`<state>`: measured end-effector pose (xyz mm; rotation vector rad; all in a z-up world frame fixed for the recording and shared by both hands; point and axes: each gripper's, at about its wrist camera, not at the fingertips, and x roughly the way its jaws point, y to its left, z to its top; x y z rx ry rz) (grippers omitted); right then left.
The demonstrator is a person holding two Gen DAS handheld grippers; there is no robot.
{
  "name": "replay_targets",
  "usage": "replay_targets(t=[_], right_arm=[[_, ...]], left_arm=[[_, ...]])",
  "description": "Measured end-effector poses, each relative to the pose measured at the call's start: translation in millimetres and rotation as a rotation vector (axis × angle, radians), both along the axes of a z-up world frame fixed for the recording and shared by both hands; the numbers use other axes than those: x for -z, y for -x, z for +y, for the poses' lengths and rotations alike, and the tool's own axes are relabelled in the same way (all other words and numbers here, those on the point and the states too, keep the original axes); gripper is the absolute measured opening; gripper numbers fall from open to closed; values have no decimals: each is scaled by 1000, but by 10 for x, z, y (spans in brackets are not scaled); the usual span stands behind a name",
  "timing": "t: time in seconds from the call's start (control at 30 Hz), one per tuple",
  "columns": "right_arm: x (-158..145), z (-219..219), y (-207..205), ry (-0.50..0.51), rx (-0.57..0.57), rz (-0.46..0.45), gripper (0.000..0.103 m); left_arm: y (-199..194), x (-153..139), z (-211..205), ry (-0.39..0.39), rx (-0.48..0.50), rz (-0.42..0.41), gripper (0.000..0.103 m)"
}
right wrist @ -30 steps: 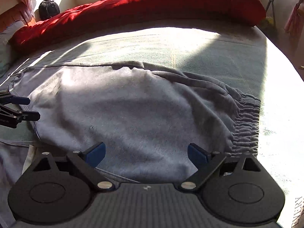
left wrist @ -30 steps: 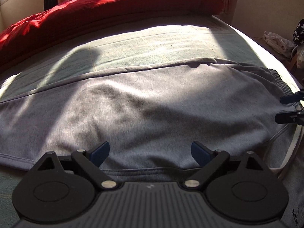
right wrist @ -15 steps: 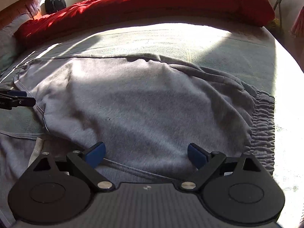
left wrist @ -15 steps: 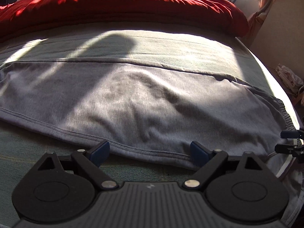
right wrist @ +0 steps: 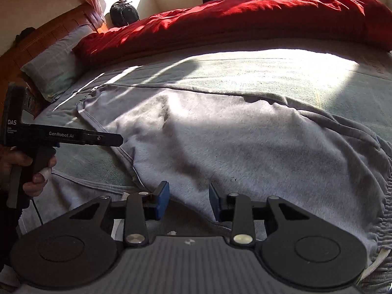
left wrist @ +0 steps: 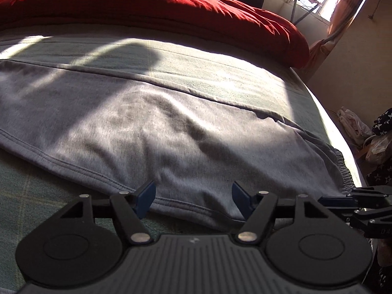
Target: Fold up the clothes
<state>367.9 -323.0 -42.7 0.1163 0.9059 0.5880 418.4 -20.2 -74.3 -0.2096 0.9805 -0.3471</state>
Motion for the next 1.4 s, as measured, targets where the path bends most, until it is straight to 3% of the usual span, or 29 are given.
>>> replay_targets(t=[0.03, 0.2, 0.4, 0.53, 0.77, 0.97, 1.07, 1.13, 1.3, 1.4], right_arm=[[7, 115, -20, 3, -33, -2, 13], [40, 740, 60, 122, -224, -132, 12], [245, 1426, 352, 444, -447, -358, 12], [380, 1604, 418, 594, -477, -447, 12], [497, 1639, 387, 712, -508, -464, 12], [422, 1616, 352, 635, -474, -433, 2], [309, 1528, 279, 450, -492, -328, 0], [248, 1467, 232, 362, -495, -269, 9], [118, 1311, 69, 349, -364, -284, 9], [181, 1299, -14, 371, -289, -275, 9]], left_arm=[[-41, 68, 5, -29, -11, 21, 68], [93, -9, 150, -8, -20, -37, 75], [195, -95, 250, -42, 14, -93, 76], [208, -95, 304, -3, 30, -98, 76], [255, -70, 319, 3, 63, -108, 77], [262, -56, 348, 0, 60, -108, 78], [252, -71, 346, -4, 64, -110, 78], [219, -84, 329, -9, 68, -122, 78], [131, -117, 287, -23, 79, -152, 82], [-1, -22, 257, -83, 69, -154, 82]])
